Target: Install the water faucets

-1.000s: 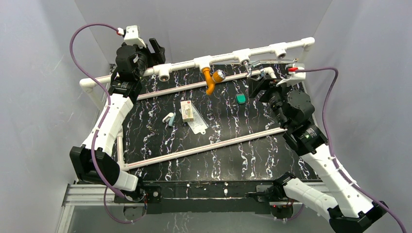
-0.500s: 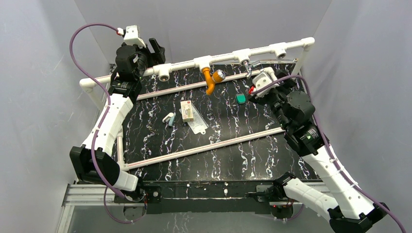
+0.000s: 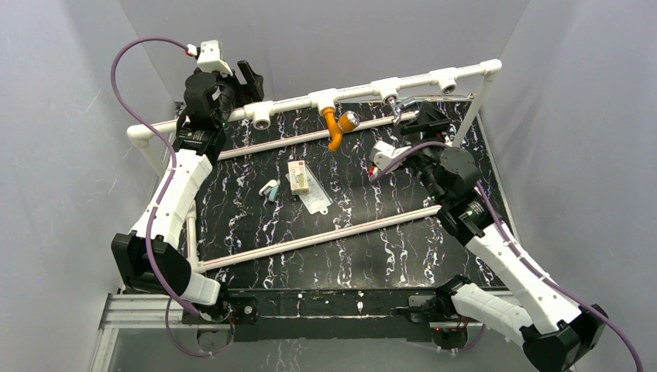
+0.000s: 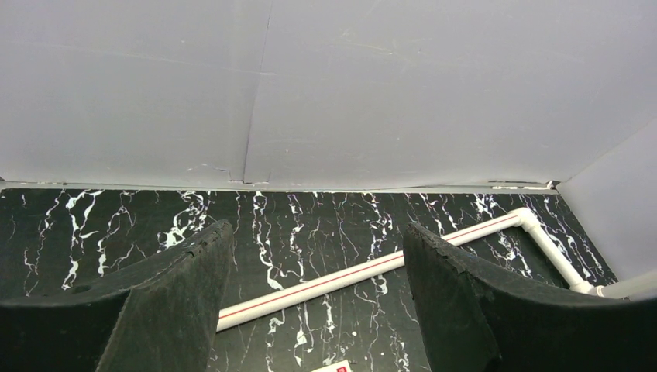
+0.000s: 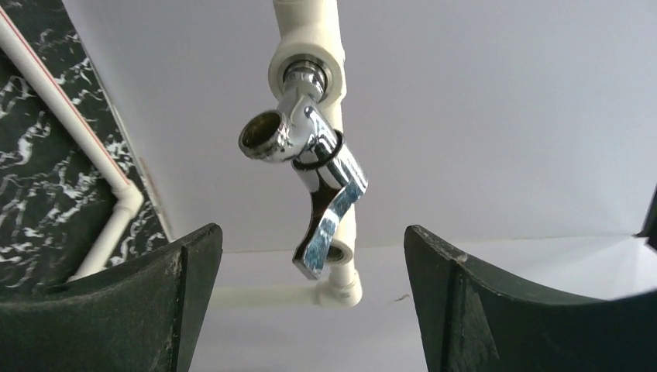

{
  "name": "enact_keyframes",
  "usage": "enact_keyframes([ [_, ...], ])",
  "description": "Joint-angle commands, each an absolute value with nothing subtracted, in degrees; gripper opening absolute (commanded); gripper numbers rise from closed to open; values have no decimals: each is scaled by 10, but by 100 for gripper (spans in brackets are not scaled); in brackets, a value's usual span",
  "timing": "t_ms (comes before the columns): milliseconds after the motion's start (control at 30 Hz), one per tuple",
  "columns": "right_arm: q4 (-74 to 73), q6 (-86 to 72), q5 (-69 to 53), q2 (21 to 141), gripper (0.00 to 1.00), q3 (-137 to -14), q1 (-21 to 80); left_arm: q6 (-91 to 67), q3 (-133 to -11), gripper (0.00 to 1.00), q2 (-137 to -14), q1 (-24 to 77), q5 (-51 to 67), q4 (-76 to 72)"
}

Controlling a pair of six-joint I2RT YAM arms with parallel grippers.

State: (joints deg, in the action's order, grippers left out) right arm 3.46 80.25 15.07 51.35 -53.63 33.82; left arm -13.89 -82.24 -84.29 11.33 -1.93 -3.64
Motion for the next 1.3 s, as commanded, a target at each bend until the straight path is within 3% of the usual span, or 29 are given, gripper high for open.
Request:
enact_keyframes([
  [0, 126, 926, 132, 537, 94, -538, 342, -138, -760, 77, -905, 104, -15, 132],
  [300, 134, 993, 158, 592, 94, -566, 366, -139, -760, 77, -908, 103, -11, 132],
  [767, 164, 1028, 206, 620, 79, -577, 370, -141, -761, 77, -906, 101, -7, 132],
  [1133, 184, 1026, 210, 628, 51, -573, 370, -141, -761, 77, -905, 101, -8, 132],
  [1267, 191, 1008, 212, 630, 30, -573, 370, -141, -761, 77, -906, 101, -8, 132],
])
